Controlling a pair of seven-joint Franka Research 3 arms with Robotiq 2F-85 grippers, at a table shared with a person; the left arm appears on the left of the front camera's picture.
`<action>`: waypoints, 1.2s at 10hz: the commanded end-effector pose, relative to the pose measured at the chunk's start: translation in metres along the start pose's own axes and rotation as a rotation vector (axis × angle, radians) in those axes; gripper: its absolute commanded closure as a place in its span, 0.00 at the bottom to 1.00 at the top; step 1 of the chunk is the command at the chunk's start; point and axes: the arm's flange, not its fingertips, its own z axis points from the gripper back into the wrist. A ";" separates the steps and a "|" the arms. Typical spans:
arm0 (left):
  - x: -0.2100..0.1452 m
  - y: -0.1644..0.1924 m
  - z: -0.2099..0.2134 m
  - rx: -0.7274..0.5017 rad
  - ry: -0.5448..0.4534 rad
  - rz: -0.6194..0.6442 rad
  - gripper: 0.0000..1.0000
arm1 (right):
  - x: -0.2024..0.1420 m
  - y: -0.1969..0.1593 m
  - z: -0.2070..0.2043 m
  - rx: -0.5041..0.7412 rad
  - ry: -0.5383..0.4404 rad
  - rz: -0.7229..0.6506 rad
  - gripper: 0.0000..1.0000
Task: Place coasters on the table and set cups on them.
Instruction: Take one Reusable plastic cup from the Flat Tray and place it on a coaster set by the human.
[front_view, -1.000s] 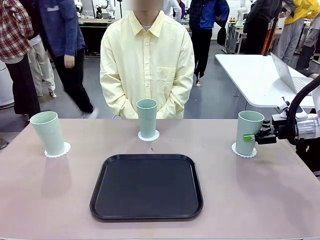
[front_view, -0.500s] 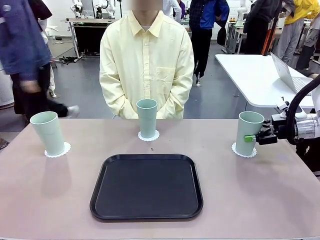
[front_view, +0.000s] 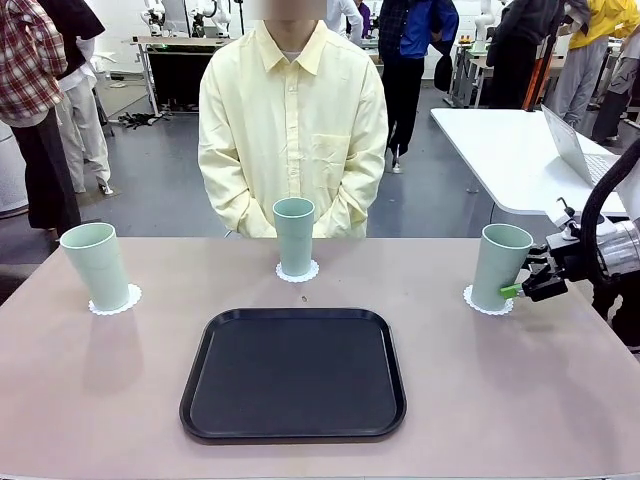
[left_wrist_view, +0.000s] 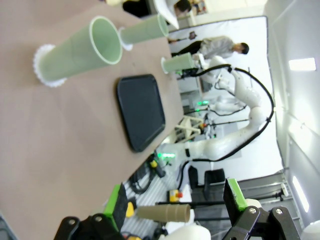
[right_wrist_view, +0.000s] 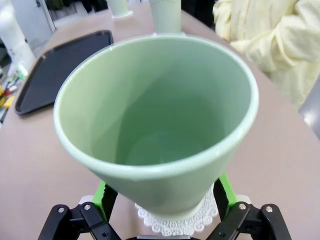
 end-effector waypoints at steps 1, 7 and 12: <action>-0.001 -0.002 0.000 0.001 -0.010 -0.002 0.00 | 0.008 0.006 0.003 -0.003 0.124 -0.041 0.00; -0.001 -0.002 0.000 0.001 -0.010 -0.002 0.00 | 0.072 0.057 0.078 -0.235 0.428 -0.319 0.00; -0.001 -0.002 0.000 0.001 -0.010 -0.002 0.00 | 0.178 0.123 0.091 -0.499 0.666 -0.344 0.00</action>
